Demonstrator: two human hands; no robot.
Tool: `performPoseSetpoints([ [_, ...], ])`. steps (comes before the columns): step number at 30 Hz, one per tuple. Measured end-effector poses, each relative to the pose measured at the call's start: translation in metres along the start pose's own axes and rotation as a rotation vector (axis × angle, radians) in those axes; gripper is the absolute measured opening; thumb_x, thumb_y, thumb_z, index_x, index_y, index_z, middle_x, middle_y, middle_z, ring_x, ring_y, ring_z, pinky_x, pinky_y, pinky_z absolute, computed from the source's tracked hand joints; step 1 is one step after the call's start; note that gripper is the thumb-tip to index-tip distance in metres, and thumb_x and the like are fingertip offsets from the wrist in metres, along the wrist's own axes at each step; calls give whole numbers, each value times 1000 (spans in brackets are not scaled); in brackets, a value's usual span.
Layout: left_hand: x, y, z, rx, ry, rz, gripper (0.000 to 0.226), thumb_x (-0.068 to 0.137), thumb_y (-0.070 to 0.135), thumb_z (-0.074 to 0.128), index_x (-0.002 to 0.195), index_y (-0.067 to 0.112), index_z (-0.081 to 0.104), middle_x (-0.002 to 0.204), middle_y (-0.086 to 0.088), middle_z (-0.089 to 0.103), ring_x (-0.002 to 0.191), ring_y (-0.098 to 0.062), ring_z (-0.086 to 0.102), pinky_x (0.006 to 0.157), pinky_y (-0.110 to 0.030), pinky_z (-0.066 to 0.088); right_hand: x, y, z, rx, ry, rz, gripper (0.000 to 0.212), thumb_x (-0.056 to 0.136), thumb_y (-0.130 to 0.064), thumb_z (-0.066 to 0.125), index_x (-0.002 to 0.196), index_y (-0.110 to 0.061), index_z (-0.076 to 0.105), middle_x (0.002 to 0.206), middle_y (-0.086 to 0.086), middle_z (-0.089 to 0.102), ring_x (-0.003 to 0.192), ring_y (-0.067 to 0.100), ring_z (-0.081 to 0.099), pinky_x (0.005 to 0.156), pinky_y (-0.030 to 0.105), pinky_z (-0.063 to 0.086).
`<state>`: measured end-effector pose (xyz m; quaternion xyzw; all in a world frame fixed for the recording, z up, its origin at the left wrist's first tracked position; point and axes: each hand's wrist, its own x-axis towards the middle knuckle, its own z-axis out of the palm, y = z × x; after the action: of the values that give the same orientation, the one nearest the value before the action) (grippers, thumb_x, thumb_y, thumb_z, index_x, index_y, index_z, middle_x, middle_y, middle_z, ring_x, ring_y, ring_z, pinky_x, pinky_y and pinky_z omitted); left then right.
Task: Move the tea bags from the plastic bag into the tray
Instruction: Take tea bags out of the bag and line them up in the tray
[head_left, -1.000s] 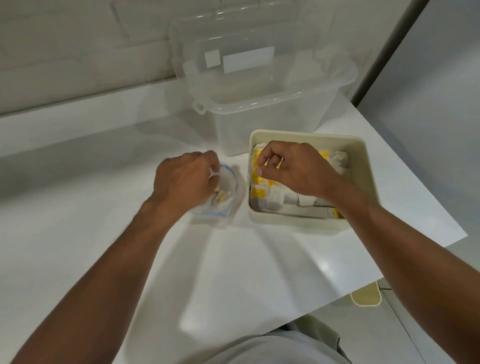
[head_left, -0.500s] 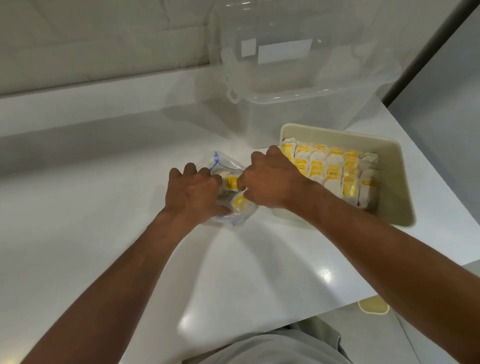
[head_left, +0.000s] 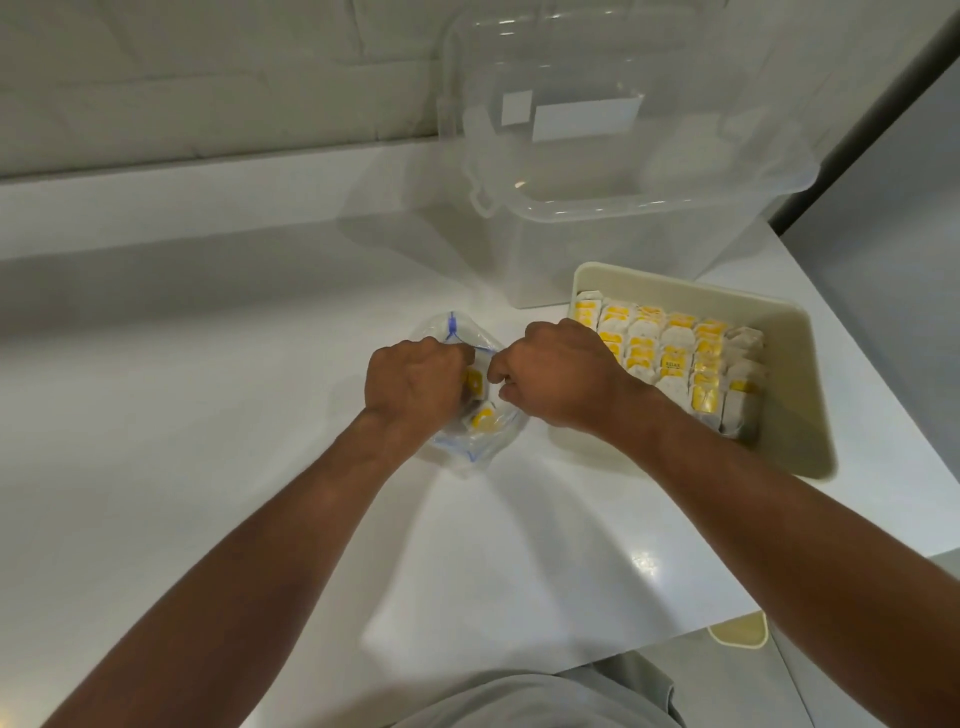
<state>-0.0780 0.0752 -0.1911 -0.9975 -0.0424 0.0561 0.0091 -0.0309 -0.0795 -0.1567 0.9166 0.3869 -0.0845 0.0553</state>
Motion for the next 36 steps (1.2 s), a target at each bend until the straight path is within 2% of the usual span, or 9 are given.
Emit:
performPoseSetpoints([
  [7, -3, -6, -5, -92, -10, 56, 18, 92, 46, 55, 99, 36, 67, 81, 10, 52, 72, -19, 50, 66, -27, 36, 3, 2, 0, 8, 42, -21, 26, 91, -41, 50, 112, -35, 65, 97, -6, 69, 102, 19, 61, 84, 37, 30],
  [13, 0, -14, -23, -228, -99, 158, 8, 84, 39, 63, 91, 36, 65, 93, 14, 66, 89, -19, 60, 67, -28, 41, 7, 5, 2, 156, 35, 2, 36, 82, -61, 58, 112, -41, 60, 91, -14, 69, 99, 13, 61, 83, 37, 26],
  [18, 2, -16, -28, -317, -83, 118, 5, 85, 39, 64, 89, 37, 66, 94, 17, 67, 91, -13, 58, 69, -27, 38, 4, 9, 1, 216, 45, 15, 33, 83, -55, 56, 112, -41, 62, 96, -17, 70, 102, 14, 61, 84, 36, 31],
  [21, 2, -17, -32, -403, -84, 142, 8, 84, 35, 67, 91, 34, 64, 92, 19, 66, 87, -11, 57, 65, -27, 36, 3, 11, -2, 276, 72, 35, 28, 83, -58, 58, 99, -37, 65, 90, -16, 66, 94, 13, 61, 78, 34, 32],
  [24, 2, -18, -35, -516, -25, 120, 19, 79, 28, 69, 88, 32, 53, 83, 19, 64, 77, -10, 57, 60, -27, 38, 1, 14, -1, 296, 106, 40, 15, 84, -46, 60, 88, -33, 68, 86, -12, 62, 91, 15, 62, 72, 32, 36],
  [27, 6, -22, -36, -389, 17, 60, 19, 80, 31, 69, 86, 33, 51, 84, 13, 64, 80, -16, 57, 62, -29, 40, -2, 15, 3, 323, 127, 76, 13, 81, -42, 62, 86, -32, 70, 90, -11, 67, 91, 16, 61, 71, 31, 44],
  [30, 5, -16, -34, -134, -81, 19, 6, 85, 37, 61, 91, 37, 61, 94, 9, 61, 88, -21, 58, 68, -29, 37, -5, 17, 3, 387, 164, 132, 9, 80, -40, 63, 80, -32, 67, 82, -13, 69, 87, 14, 60, 66, 27, 42],
  [33, -1, 1, -21, 25, -168, 56, 21, 88, 48, 55, 91, 30, 66, 92, 7, 63, 79, -20, 54, 69, -29, 39, -8, 16, 0, 406, 147, 149, 6, 82, -38, 63, 79, -33, 61, 75, -14, 63, 84, 14, 61, 62, 26, 34],
  [36, -5, 12, -7, 39, -174, 68, 32, 88, 55, 52, 94, 28, 68, 92, 8, 64, 78, -18, 54, 70, -29, 39, -8, 13, 1, 381, 157, 155, 14, 83, -39, 59, 96, -33, 62, 86, -11, 69, 89, 18, 62, 63, 27, 35],
])
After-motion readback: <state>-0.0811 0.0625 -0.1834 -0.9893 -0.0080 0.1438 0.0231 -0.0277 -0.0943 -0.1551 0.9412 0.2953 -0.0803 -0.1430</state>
